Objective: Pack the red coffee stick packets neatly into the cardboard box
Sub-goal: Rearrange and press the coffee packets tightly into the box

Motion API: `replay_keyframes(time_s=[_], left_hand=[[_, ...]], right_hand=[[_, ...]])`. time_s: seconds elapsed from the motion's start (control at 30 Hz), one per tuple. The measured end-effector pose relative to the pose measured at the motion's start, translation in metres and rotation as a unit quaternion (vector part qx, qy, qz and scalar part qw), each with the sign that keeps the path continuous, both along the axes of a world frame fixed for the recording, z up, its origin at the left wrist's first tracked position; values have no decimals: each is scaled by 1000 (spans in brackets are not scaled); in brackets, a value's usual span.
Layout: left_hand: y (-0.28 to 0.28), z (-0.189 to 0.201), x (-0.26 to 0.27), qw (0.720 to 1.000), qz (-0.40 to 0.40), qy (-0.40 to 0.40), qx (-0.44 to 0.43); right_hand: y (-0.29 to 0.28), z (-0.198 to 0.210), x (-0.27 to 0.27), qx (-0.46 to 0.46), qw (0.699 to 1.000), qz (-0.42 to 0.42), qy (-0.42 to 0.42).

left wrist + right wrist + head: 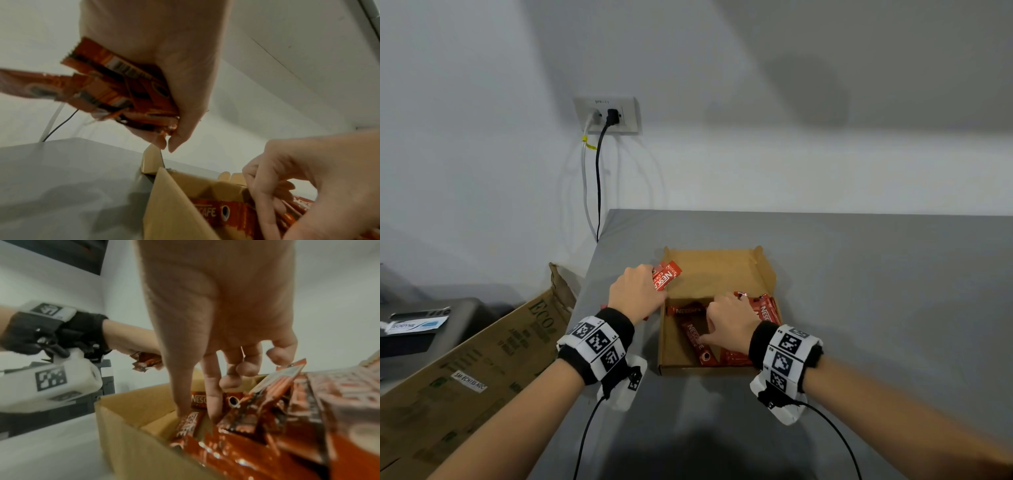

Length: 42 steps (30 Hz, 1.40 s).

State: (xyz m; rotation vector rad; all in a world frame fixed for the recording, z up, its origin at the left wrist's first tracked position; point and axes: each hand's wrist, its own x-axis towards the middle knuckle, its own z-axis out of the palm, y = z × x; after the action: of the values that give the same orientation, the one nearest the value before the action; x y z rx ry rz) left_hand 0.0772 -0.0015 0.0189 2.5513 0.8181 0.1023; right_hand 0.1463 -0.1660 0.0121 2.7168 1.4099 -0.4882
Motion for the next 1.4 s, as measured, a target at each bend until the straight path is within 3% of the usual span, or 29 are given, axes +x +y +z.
replay_keyframes(time_s=[0.2,0.3,0.4,0.5,0.63,0.93,1.17,1.4], left_hand=[[-9,-2,4,1000,-18,-18,-16],[-13,-3,4,998,-21,-33,-44],[-9,-2,5,995,4,-84,-50],[-6,6,5,982,19,-160,-100],[-19,23,3,947,8,-237,-218],[-21,27,2,957,-58,-183,-216],[-9,11,-10,964,-31,-159,-210],[-4,1,-14,989,-88,-56,-103]], right_hand=[[16,0,-14,-60,995,40,-62],[23,2,-17,-61,997,40,-38],[21,11,-15,90,994,-2,61],[11,24,-6,235,961,-64,132],[-3,34,14,260,946,-58,186],[-12,26,27,230,959,-22,165],[-6,23,33,209,960,-46,181],[16,19,27,124,988,3,95]])
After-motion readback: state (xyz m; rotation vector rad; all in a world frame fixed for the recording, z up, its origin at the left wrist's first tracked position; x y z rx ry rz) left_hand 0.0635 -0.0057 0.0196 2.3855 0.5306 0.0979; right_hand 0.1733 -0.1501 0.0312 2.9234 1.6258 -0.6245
